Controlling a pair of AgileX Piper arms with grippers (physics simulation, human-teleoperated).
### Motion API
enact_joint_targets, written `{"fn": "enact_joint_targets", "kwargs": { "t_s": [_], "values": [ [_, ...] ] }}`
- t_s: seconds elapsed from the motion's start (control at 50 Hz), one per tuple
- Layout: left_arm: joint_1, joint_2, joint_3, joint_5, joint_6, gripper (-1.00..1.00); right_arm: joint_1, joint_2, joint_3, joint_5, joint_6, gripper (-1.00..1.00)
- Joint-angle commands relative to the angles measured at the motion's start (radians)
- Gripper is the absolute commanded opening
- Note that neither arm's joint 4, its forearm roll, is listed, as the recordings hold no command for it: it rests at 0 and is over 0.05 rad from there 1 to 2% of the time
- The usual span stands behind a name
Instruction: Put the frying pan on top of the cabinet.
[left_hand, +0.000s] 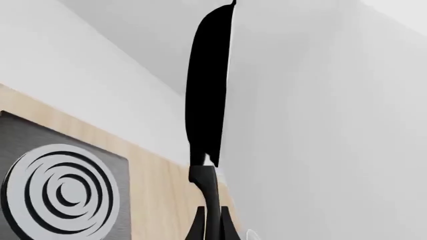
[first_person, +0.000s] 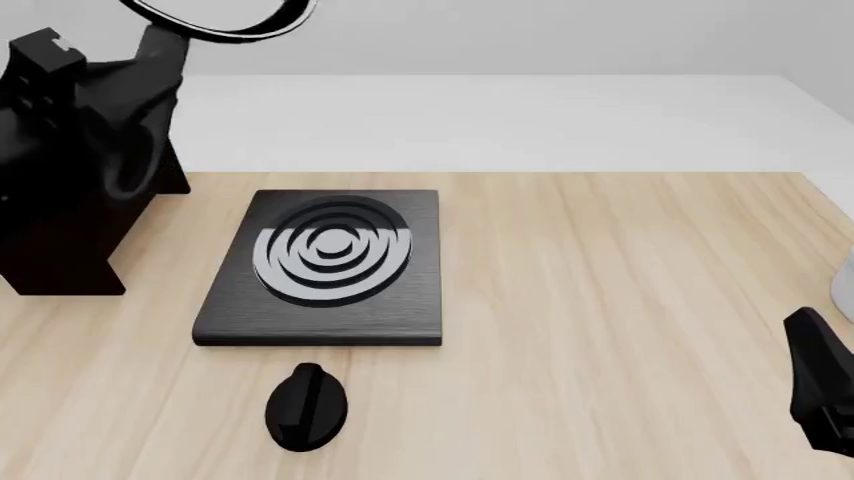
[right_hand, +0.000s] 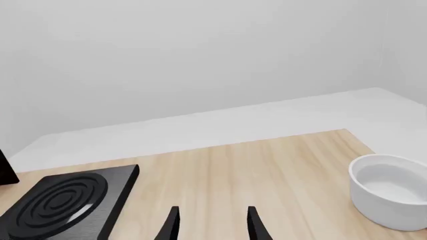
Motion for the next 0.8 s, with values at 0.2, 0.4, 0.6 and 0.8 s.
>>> {"fn": "enact_joint_targets", "kwargs": {
  "t_s": [0.2,0.4,0.6,0.8],
  "values": [
    [0.175,-0.069,0.036,-0.026,-0.123,-1.0,0.0,0.0,0.011,-0.011,0.002,1.0],
    [0.256,-0.078,0.052,-0.015,-0.14,-1.0,0.001,0.001,0.019,-0.018,-0.002,1.0],
    [0.325,-0.071,0.084,-0.05,-0.18,-1.0,0.002,0.001,0.018,-0.015,-0.006,1.0],
    [0.394,-0.079,0.089,-0.061,-0.216,-1.0,0.006,0.002,0.021,-0.014,-0.01,1.0]
  ]
}}
